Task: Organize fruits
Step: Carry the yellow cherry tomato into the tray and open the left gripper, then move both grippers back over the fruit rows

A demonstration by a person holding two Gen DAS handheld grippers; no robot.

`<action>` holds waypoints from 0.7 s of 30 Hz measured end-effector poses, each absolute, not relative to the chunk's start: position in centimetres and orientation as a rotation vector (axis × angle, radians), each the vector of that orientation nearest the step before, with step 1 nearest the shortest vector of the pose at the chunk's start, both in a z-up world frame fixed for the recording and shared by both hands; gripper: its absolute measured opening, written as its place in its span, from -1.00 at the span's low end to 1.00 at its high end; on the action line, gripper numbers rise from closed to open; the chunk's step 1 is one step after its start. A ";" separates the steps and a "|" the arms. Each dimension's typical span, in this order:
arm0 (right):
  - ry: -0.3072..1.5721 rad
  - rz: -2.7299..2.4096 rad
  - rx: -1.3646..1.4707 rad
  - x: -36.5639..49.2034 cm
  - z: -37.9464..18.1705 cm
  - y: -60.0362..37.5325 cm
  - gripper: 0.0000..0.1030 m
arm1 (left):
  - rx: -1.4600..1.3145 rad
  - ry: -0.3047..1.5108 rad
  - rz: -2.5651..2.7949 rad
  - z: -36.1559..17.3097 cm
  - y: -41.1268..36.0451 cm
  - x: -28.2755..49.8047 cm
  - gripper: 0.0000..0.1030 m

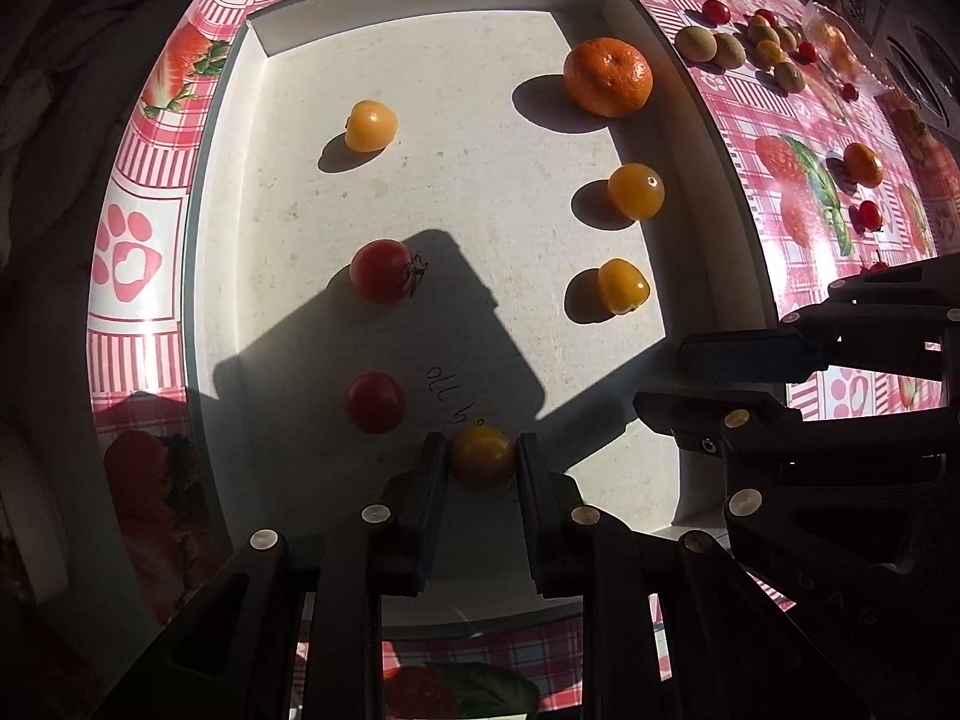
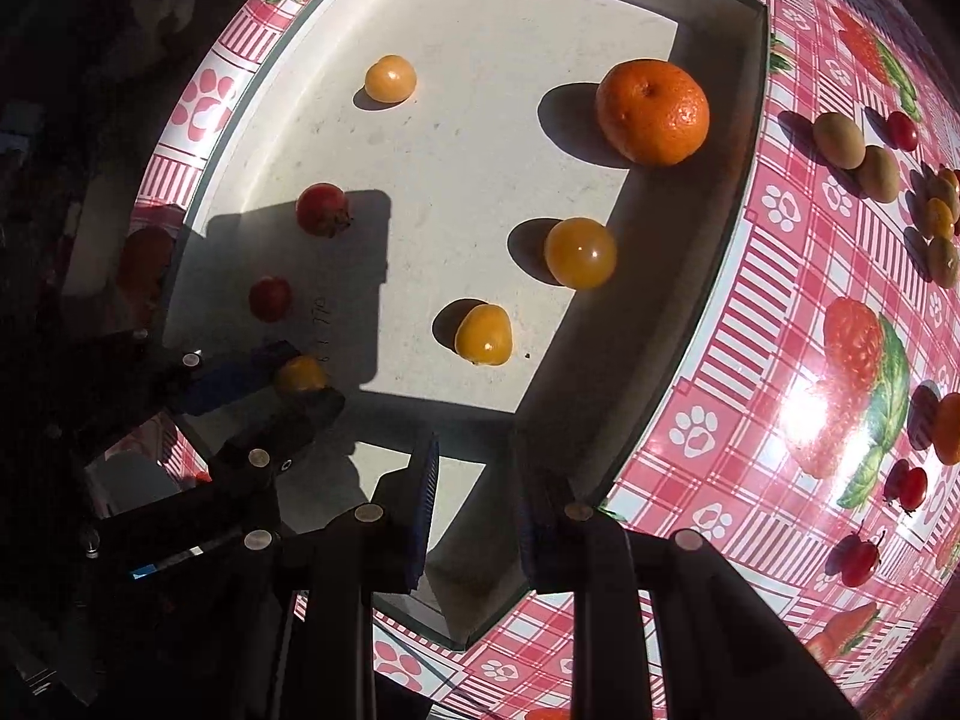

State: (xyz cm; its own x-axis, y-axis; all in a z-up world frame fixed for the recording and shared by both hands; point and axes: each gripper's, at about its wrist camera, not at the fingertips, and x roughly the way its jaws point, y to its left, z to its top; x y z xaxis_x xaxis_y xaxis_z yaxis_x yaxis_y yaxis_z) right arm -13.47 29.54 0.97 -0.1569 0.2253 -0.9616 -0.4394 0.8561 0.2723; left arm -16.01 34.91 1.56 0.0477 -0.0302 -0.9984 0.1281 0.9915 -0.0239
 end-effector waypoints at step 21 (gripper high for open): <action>1.507 0.518 -0.054 -11.9 6.4 25.7 0.65 | 0.106 1.519 -0.105 3.6 34.0 -15.4 0.39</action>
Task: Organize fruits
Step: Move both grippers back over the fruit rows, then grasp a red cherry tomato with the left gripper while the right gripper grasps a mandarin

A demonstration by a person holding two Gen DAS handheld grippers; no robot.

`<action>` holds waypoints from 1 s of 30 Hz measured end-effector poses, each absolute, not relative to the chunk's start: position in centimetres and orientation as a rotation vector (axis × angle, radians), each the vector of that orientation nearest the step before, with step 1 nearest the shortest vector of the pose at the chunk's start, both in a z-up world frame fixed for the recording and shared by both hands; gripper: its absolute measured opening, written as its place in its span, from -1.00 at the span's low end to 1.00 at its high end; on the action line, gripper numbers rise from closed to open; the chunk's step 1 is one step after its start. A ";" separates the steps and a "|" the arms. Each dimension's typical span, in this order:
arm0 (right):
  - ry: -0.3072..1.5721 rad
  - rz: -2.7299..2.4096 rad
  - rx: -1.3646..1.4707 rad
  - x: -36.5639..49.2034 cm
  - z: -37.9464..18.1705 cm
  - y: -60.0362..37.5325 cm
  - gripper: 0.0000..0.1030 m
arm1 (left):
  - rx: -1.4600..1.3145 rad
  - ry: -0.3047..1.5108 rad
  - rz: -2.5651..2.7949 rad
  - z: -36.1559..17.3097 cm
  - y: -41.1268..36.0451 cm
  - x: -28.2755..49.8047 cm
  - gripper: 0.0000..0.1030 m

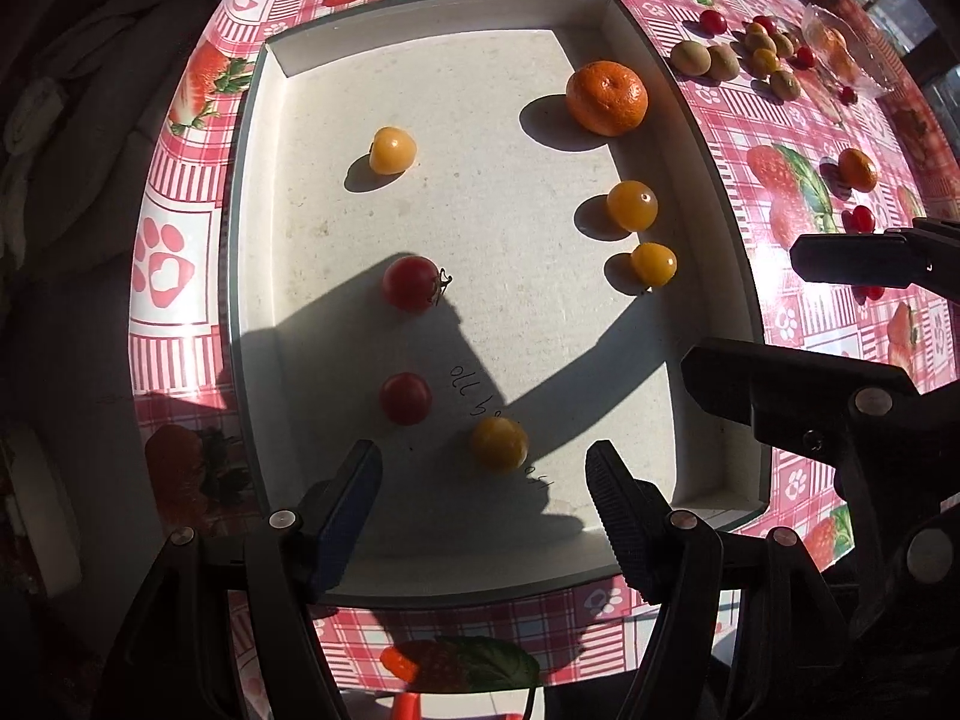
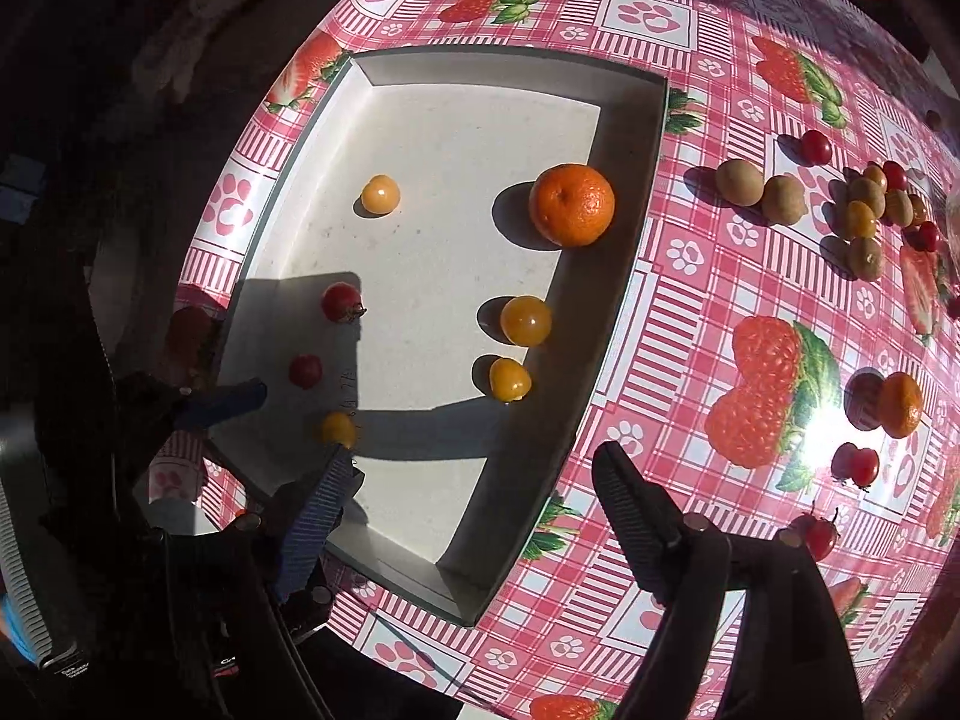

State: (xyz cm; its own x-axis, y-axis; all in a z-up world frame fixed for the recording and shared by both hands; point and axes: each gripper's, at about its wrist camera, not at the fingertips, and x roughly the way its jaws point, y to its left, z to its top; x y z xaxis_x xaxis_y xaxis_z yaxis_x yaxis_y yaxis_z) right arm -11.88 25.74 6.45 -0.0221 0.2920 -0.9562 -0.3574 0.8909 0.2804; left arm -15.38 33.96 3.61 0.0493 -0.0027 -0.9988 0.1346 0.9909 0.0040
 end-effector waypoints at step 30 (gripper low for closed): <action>1.539 0.009 0.318 -13.5 4.0 -1.4 0.65 | 0.198 1.423 -0.362 6.8 18.1 -11.9 0.39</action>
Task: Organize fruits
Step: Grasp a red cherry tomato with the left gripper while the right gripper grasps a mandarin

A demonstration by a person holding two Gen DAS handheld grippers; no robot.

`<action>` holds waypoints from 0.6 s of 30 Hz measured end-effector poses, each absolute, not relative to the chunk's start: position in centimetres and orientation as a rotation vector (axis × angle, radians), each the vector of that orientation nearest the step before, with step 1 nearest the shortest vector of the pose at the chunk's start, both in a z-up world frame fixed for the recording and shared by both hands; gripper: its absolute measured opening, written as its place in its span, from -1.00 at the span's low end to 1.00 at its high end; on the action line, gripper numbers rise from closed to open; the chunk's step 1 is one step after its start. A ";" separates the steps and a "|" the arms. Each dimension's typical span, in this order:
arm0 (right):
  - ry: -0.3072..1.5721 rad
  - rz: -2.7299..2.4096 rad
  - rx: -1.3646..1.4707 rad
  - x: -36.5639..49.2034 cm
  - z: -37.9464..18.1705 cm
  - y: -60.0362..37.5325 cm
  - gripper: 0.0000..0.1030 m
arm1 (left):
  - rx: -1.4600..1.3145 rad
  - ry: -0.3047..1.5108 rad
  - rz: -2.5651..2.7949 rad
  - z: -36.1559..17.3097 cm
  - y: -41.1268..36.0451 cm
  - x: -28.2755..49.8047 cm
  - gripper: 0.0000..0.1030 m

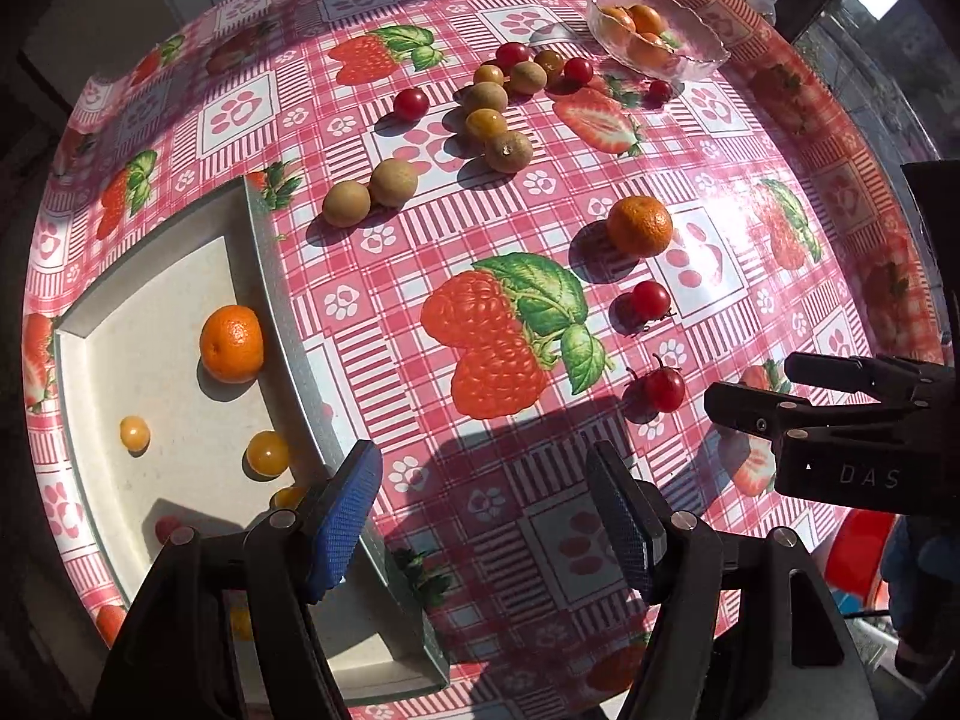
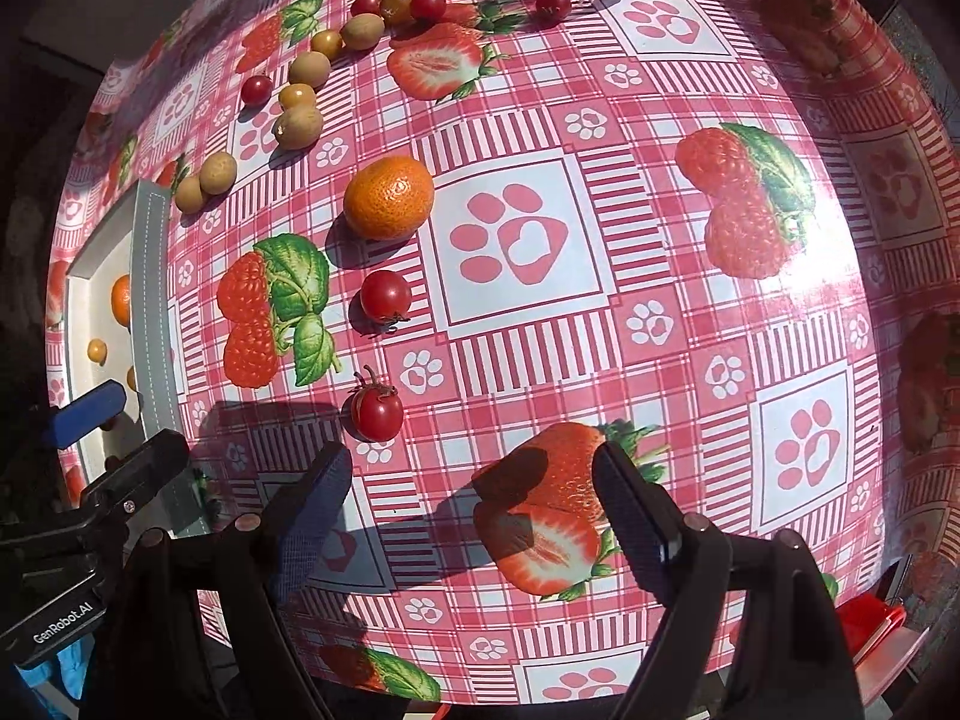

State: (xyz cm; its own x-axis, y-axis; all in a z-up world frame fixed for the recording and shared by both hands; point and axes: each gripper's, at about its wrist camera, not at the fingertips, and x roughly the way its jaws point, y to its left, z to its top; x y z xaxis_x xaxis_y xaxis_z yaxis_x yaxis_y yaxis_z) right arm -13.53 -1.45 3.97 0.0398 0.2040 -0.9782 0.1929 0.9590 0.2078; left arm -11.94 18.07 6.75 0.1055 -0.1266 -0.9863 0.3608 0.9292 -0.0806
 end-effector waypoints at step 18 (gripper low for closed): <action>1.479 0.223 0.189 -4.5 3.0 1.4 0.29 | 0.076 1.432 -0.298 4.0 13.1 -14.0 0.39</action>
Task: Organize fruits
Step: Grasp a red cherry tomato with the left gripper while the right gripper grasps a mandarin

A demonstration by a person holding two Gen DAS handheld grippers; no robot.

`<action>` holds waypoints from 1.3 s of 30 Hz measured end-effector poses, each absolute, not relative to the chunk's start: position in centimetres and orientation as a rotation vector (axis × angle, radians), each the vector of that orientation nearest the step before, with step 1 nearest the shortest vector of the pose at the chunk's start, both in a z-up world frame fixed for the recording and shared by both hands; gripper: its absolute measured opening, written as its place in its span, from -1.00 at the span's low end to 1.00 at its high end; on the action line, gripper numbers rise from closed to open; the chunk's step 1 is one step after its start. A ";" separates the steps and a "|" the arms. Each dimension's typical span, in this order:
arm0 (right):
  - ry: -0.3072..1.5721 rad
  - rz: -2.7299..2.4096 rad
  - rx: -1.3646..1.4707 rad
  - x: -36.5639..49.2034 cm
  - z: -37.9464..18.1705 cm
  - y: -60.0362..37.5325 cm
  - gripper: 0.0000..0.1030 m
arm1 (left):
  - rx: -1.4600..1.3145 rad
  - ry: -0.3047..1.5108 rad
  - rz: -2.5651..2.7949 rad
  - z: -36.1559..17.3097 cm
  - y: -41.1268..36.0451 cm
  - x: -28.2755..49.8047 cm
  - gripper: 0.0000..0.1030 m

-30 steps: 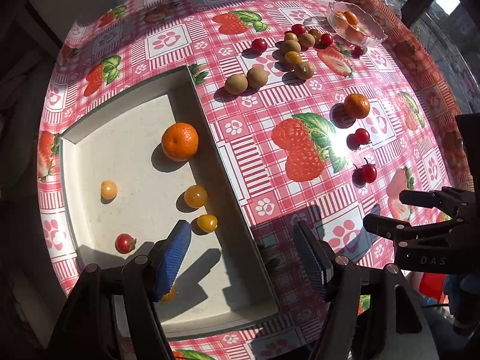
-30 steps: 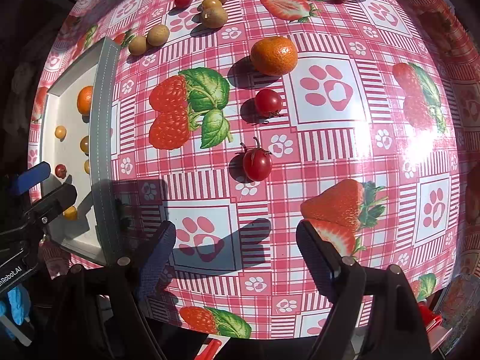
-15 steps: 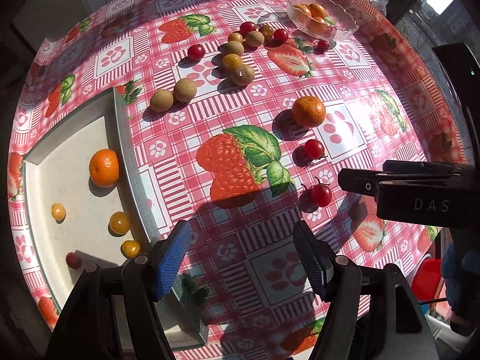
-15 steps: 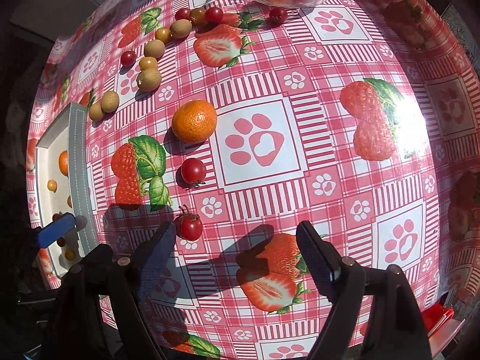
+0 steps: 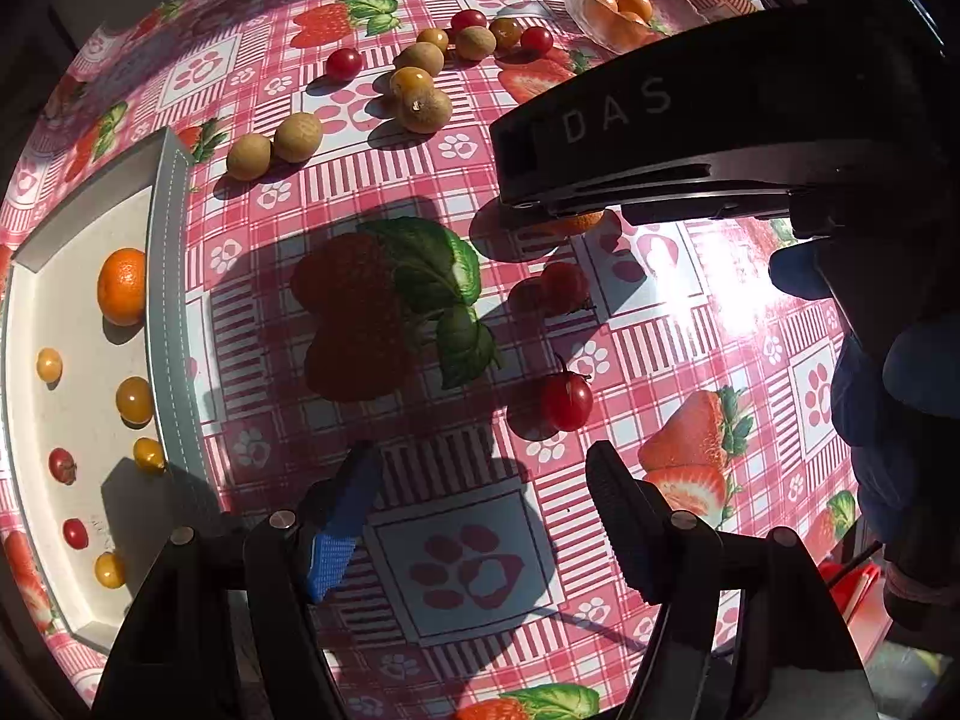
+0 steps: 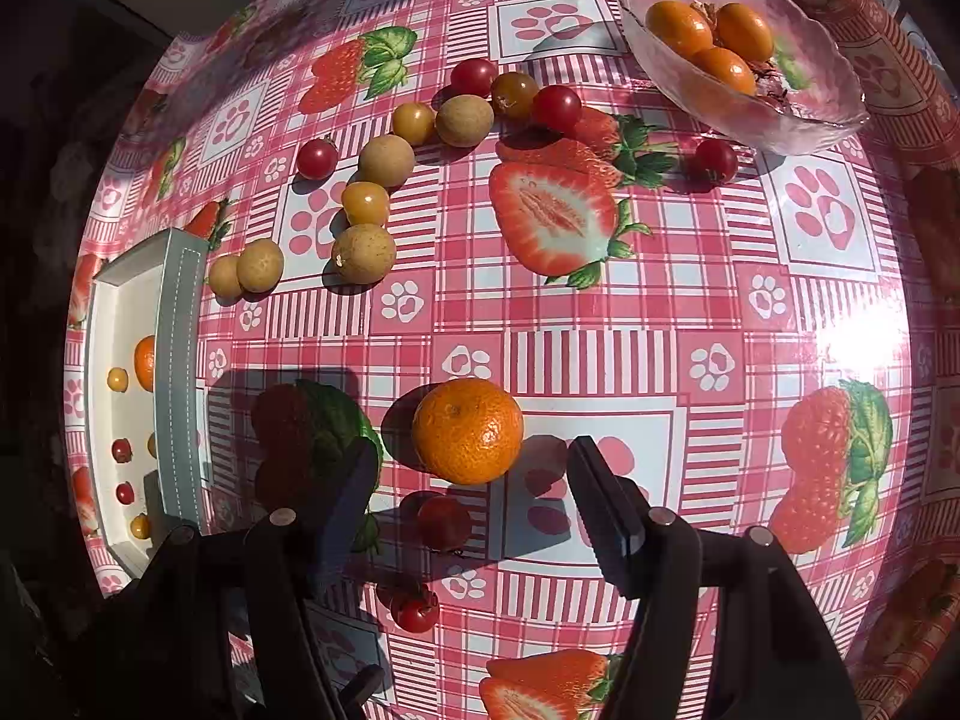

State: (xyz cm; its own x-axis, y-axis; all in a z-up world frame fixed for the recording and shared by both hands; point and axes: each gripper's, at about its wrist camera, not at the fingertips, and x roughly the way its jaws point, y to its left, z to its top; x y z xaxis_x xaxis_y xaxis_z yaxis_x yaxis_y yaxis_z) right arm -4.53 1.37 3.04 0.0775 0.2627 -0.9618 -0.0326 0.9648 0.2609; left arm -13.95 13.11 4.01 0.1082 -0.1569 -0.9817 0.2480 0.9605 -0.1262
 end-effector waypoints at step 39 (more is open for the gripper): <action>1.463 0.120 0.382 -13.9 3.2 -6.0 -0.20 | 0.042 1.486 -0.413 3.1 12.6 -10.9 -0.57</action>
